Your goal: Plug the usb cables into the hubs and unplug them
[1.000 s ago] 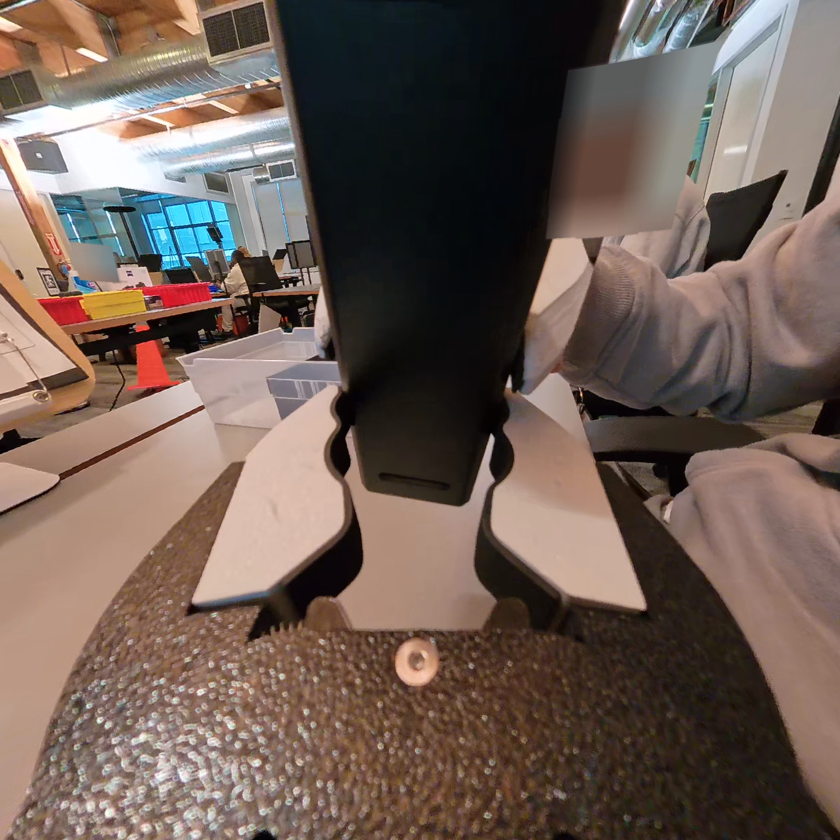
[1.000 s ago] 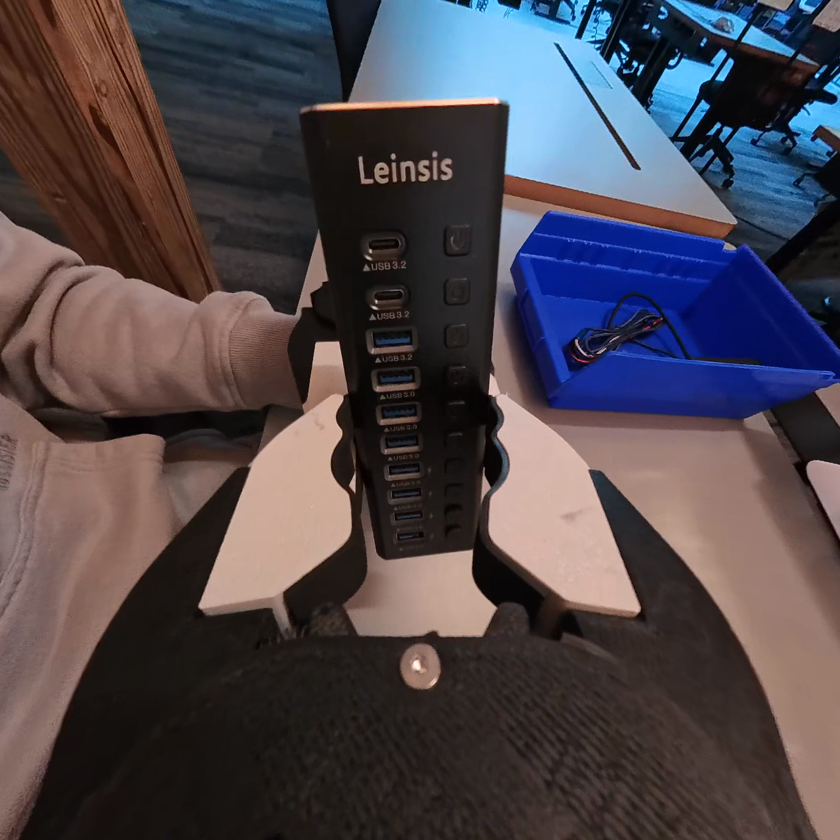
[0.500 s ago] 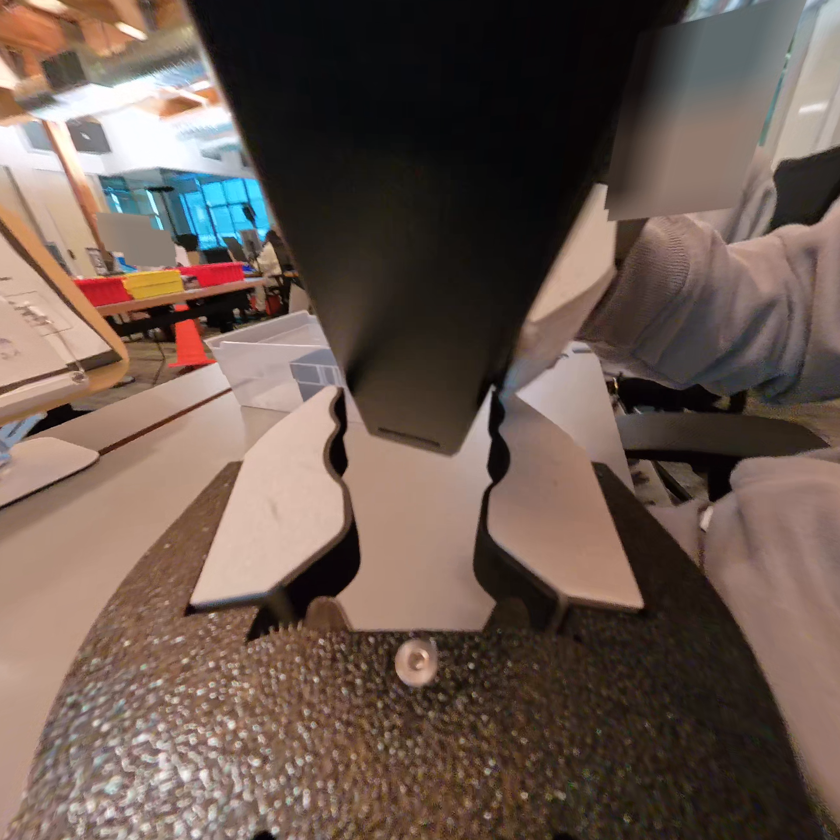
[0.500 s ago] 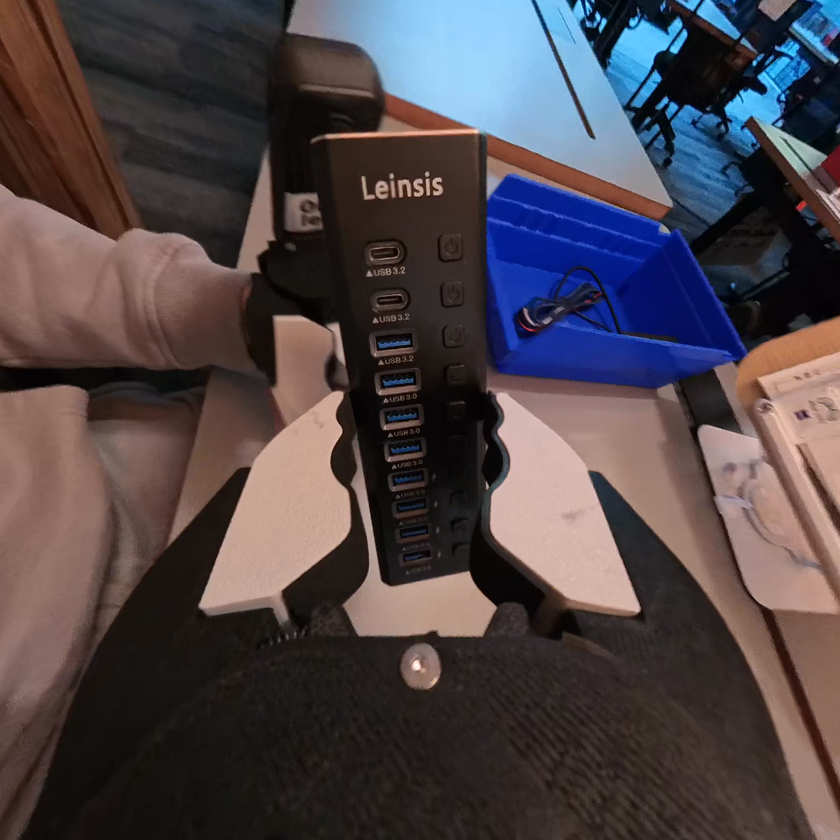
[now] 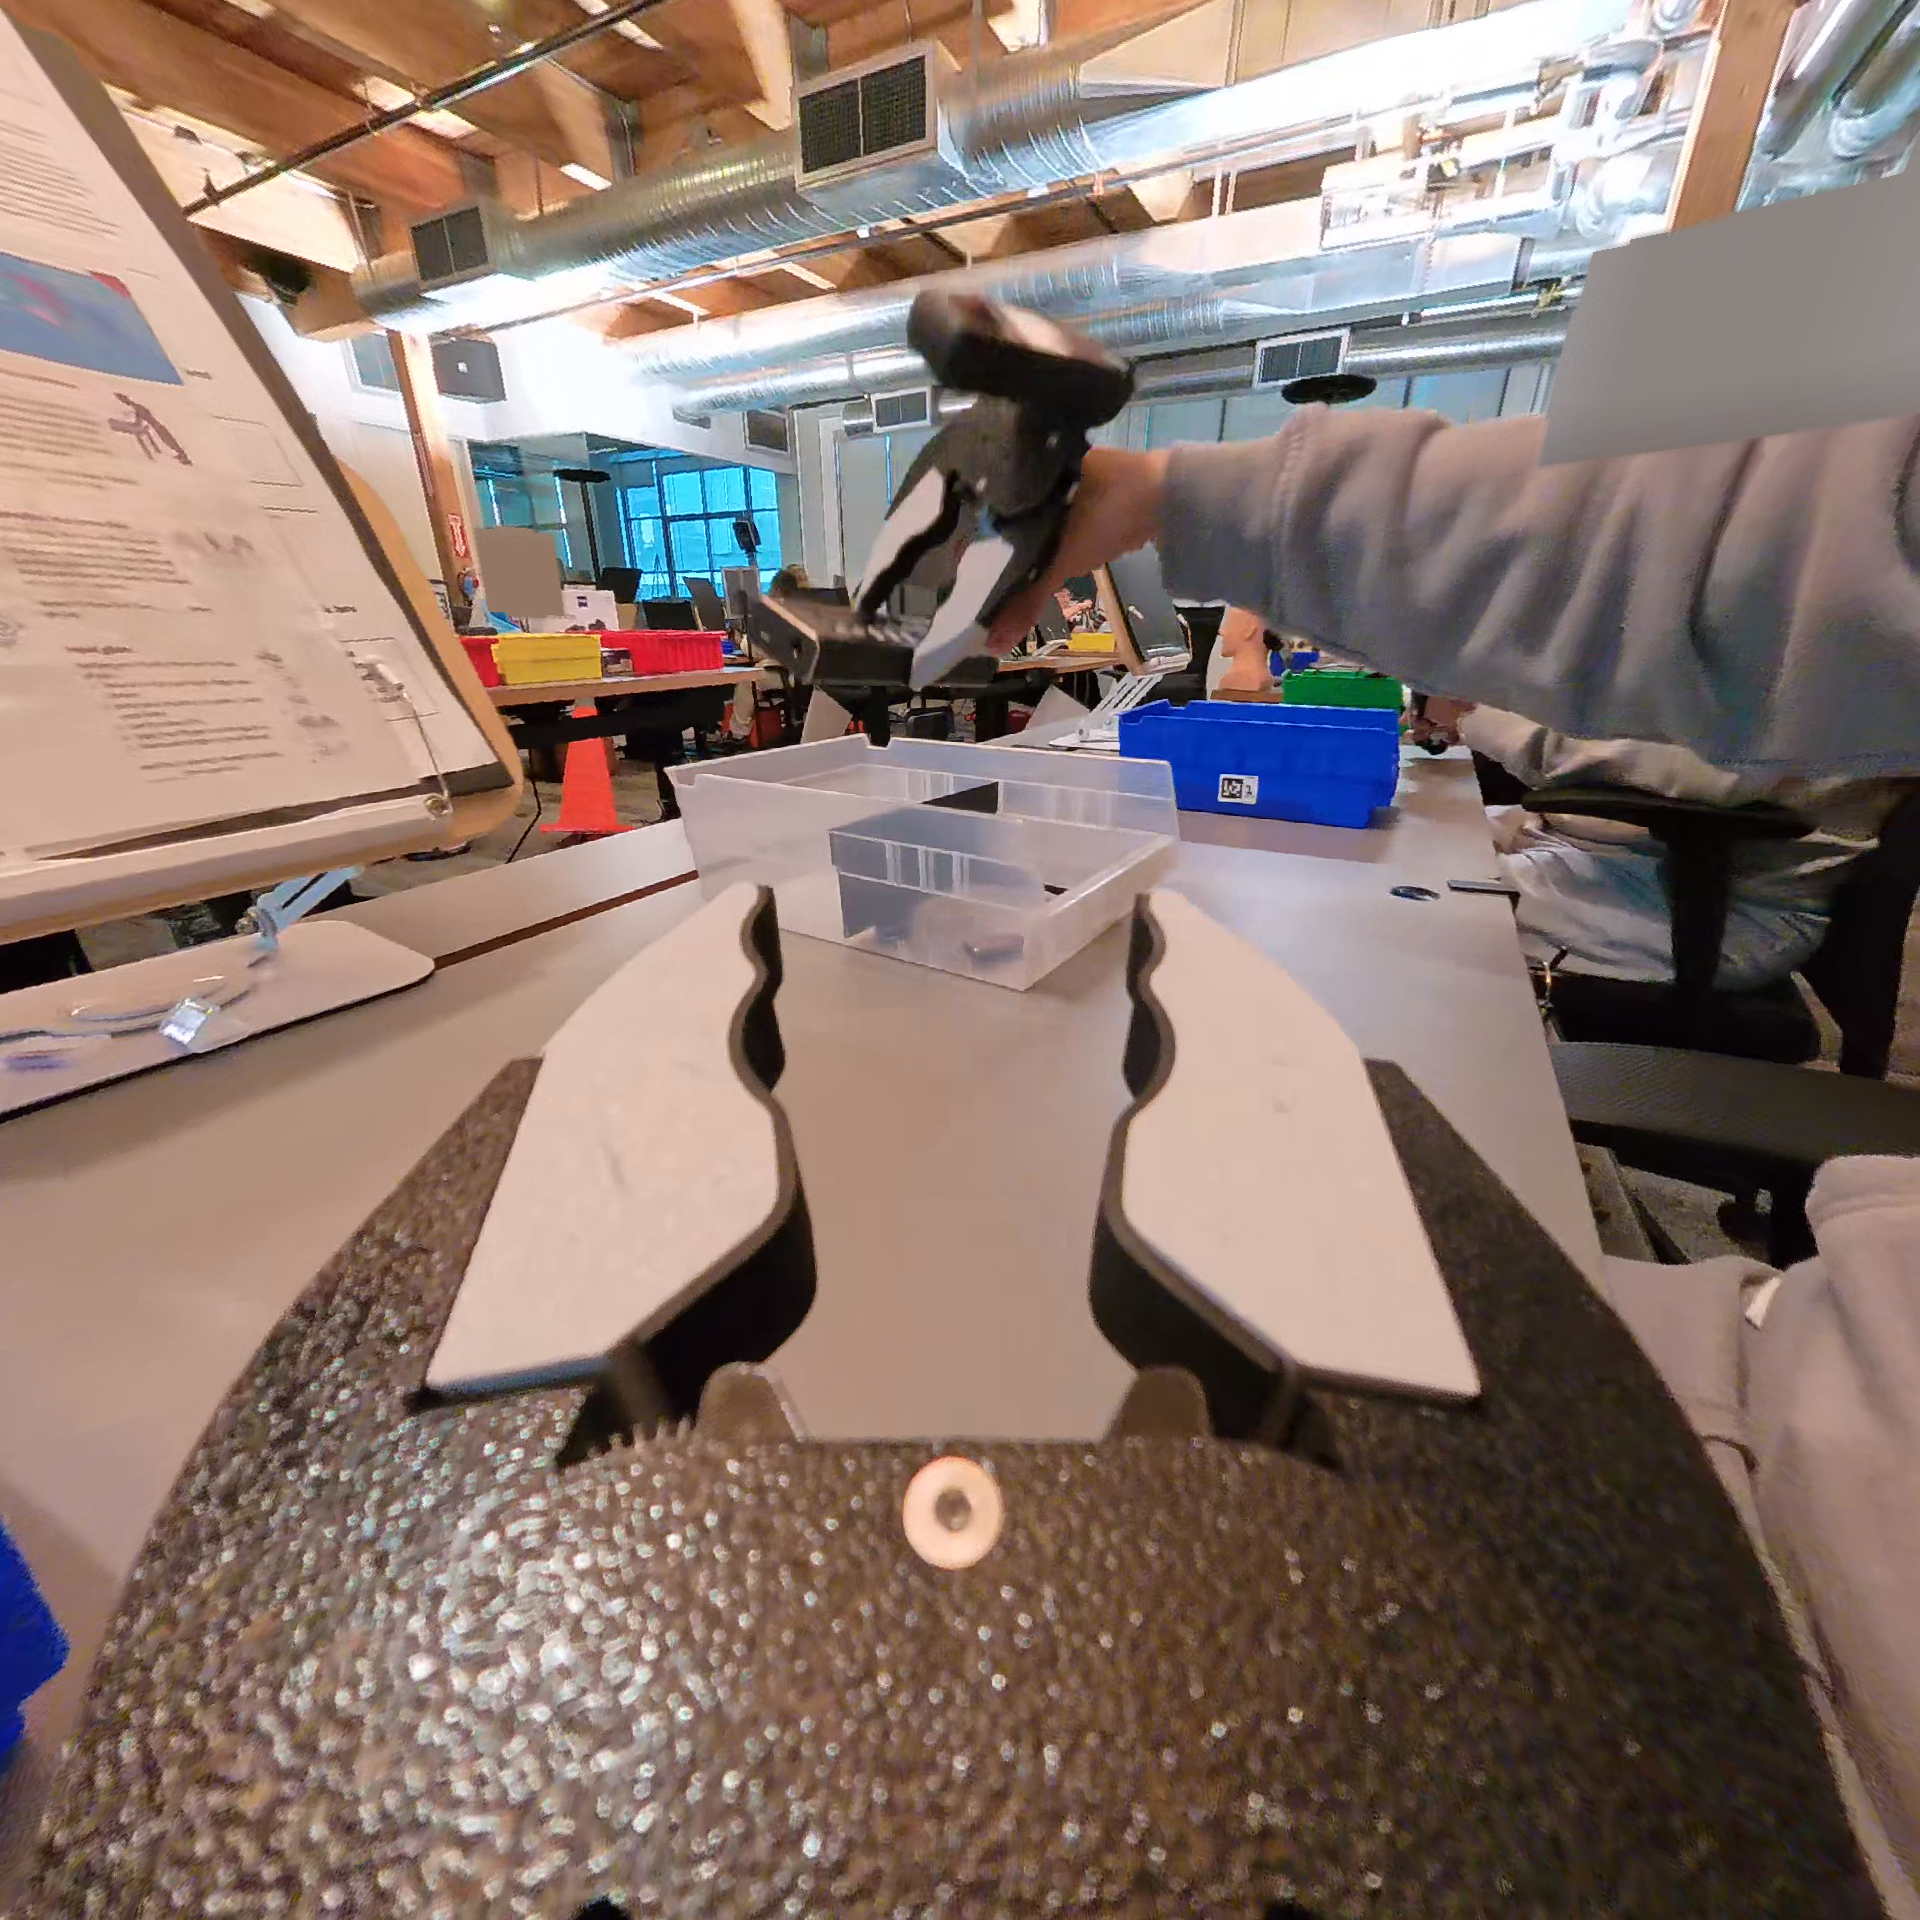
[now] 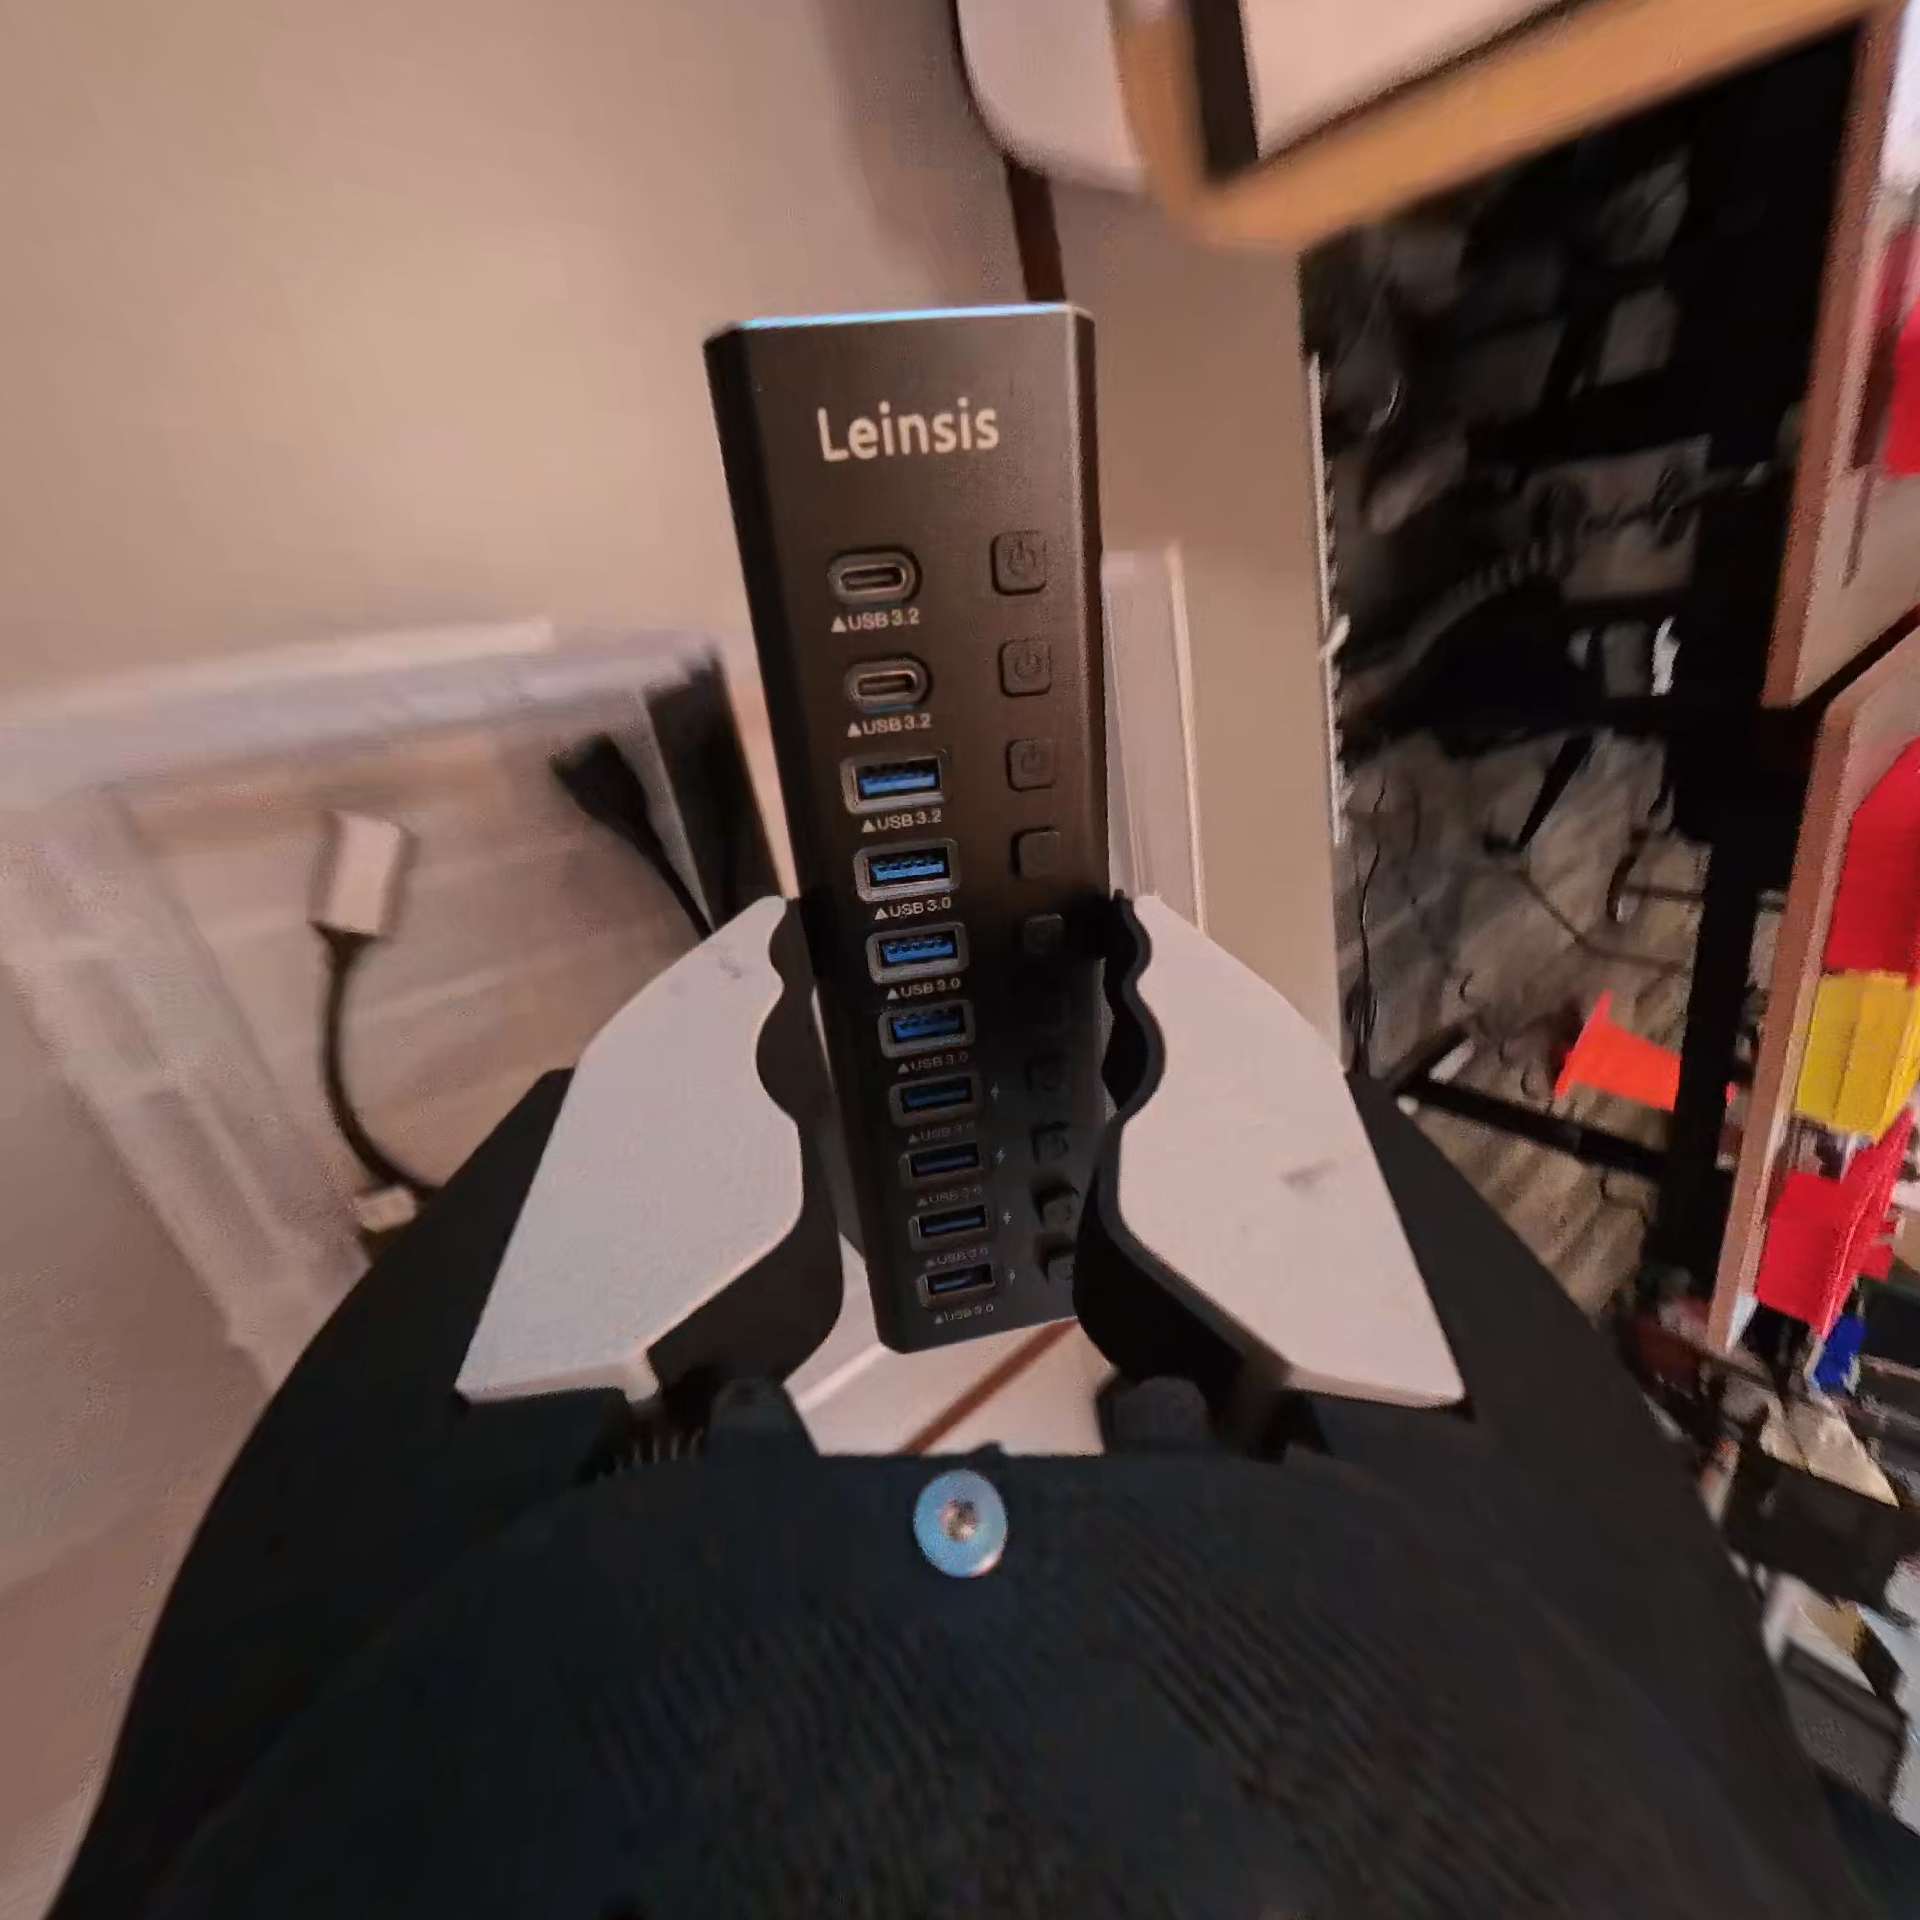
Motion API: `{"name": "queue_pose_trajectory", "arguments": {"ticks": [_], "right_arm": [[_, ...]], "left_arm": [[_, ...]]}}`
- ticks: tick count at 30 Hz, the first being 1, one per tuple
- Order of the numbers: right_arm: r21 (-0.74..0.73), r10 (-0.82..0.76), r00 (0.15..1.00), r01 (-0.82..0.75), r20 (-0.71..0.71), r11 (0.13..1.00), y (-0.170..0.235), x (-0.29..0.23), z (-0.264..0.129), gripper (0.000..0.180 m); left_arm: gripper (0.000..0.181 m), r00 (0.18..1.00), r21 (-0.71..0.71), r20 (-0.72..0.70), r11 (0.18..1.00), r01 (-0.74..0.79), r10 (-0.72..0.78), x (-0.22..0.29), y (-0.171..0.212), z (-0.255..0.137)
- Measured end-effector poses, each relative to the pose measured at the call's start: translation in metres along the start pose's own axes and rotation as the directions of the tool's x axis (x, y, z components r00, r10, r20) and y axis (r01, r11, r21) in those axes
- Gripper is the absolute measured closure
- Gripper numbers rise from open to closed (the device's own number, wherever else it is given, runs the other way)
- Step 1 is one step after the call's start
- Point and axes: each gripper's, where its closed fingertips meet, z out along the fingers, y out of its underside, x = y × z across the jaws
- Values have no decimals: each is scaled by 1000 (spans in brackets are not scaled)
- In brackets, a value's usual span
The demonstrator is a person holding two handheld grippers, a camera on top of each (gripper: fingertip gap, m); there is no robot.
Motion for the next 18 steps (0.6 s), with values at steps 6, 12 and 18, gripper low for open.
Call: {"name": "queue_pose_trajectory", "arguments": {"ticks": [6, 12, 18], "right_arm": [[-153, 64, 990, -45, 128, 987, 54, 14, 72, 124], [-224, 65, 957, 0, 282, 974, 69, -4, 133, 124], [-223, 69, 919, 21, 387, 975, 76, -13, 161, 124]], "left_arm": [[118, 1000, -40, -1, 999, -19, 19, -1, 6, 2], [119, 1000, -67, -27, 998, -15, 13, 4, 13, 7], [118, 999, -109, -43, 994, -20, 16, 5, 23, 9]]}}
